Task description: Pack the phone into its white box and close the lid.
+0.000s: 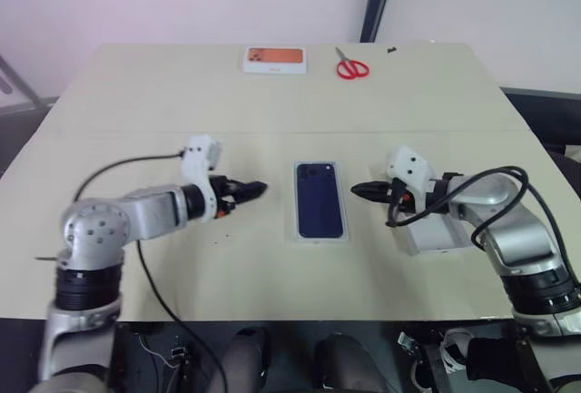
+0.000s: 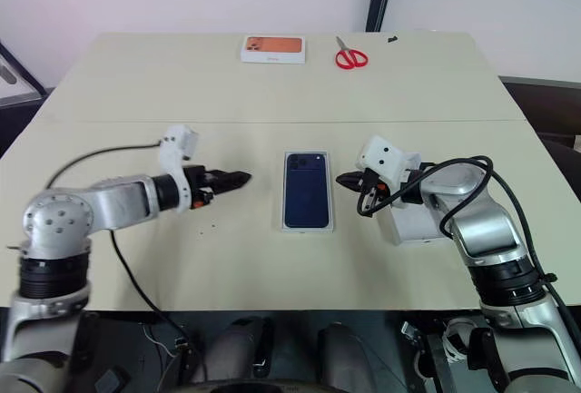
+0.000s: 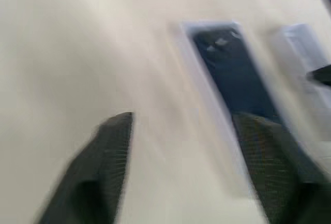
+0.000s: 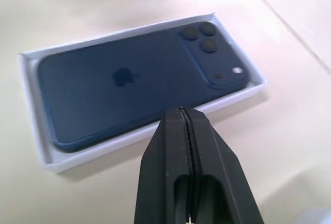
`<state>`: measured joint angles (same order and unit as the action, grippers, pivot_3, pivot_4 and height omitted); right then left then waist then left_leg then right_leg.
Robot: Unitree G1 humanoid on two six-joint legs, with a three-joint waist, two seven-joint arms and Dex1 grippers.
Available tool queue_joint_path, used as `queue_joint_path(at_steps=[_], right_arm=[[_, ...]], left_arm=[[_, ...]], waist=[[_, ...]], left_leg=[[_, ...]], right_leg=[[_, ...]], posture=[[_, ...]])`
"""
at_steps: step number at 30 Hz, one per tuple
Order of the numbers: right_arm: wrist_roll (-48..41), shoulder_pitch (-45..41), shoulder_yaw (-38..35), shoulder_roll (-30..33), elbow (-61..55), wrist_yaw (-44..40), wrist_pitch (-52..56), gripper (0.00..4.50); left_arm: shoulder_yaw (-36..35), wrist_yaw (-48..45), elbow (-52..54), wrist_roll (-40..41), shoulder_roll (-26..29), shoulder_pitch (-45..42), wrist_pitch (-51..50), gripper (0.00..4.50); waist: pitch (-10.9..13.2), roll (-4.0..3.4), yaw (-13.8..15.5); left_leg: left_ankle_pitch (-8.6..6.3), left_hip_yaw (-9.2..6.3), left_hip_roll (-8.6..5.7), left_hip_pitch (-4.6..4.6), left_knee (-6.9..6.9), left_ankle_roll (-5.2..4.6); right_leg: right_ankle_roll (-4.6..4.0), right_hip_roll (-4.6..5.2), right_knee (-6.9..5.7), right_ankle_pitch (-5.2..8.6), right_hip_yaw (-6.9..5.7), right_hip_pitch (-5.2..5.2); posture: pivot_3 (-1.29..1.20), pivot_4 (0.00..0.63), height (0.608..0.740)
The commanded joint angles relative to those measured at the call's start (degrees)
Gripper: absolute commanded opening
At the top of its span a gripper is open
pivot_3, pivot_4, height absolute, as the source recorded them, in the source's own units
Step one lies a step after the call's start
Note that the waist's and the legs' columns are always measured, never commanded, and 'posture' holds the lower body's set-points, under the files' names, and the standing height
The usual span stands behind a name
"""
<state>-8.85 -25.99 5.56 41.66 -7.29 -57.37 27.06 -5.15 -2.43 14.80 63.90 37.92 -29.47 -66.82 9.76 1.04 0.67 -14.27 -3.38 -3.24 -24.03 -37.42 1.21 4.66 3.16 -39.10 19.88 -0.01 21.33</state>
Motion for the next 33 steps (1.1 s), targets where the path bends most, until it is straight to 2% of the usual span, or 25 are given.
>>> queue_joint_path(at_steps=[1,3,4,6,13,22,33], right_arm=[[3.9,-2.2,1.5,0.9,2.2,2.2,-3.2,0.00],[6.6,-2.9,3.0,1.5,3.7,3.0,-5.0,0.00],[7.9,-2.9,3.8,1.9,4.1,3.1,-6.0,0.00],[9.7,-2.8,5.1,2.3,3.9,3.3,-6.9,0.00],[14.4,-1.1,8.8,1.9,-1.4,4.7,-4.8,0.00],[14.7,1.6,10.6,1.5,-9.2,3.4,-0.1,0.00],[13.0,7.8,5.5,8.5,-16.1,0.1,3.1,0.00]], left_arm=[[9.4,-12.9,0.3,-13.9,5.0,-3.2,9.2,1.26],[16.6,-19.4,-1.6,-21.8,7.2,-6.3,13.5,0.18],[19.5,-22.3,-2.5,-24.9,7.4,-7.7,15.3,0.08],[25.3,-27.1,-5.5,-30.1,5.8,-11.5,17.4,0.08],[36.5,-38.7,-13.0,-41.1,-2.8,-17.0,21.6,0.08],[38.9,-42.6,-11.0,-47.2,-9.9,-15.0,20.8,0.08],[38.3,-43.4,-7.9,-48.9,-16.5,-12.8,18.3,0.08]], waist=[[0.0,0.00,0.1],[0.0,-0.01,0.2],[0.0,-0.01,0.2],[0.0,-0.02,0.1],[0.0,-0.05,-0.5],[0.0,-0.05,-0.1],[0.0,-0.07,0.2]], left_leg=[[0.00,0.00,-0.01,0.00,0.02,0.00],[0.00,0.00,-0.03,-0.02,0.04,-0.01],[0.00,0.01,-0.04,-0.02,0.05,-0.01],[0.01,0.01,-0.04,-0.02,0.08,-0.02],[0.01,0.00,-0.02,-0.10,0.09,-0.03],[0.01,-0.02,-0.02,-0.20,-0.04,-0.09],[-0.07,-0.07,-0.03,-0.28,-0.34,-0.24]], right_leg=[[0.00,0.02,0.02,0.00,0.00,-0.01],[0.00,0.04,0.07,0.00,-0.01,-0.01],[0.00,0.04,0.07,0.00,-0.01,0.00],[0.00,0.05,0.08,0.00,-0.01,0.00],[0.00,0.03,0.01,0.00,0.00,0.12],[0.01,0.03,-0.02,0.00,-0.01,0.13],[0.02,0.04,-0.01,0.00,-0.06,0.03]], posture=[[0.00,0.150,0.740],[0.00,0.150,0.740],[0.00,0.150,0.740],[0.00,0.150,0.740],[0.00,0.150,0.740],[0.00,0.150,0.740],[0.00,0.150,0.740]])
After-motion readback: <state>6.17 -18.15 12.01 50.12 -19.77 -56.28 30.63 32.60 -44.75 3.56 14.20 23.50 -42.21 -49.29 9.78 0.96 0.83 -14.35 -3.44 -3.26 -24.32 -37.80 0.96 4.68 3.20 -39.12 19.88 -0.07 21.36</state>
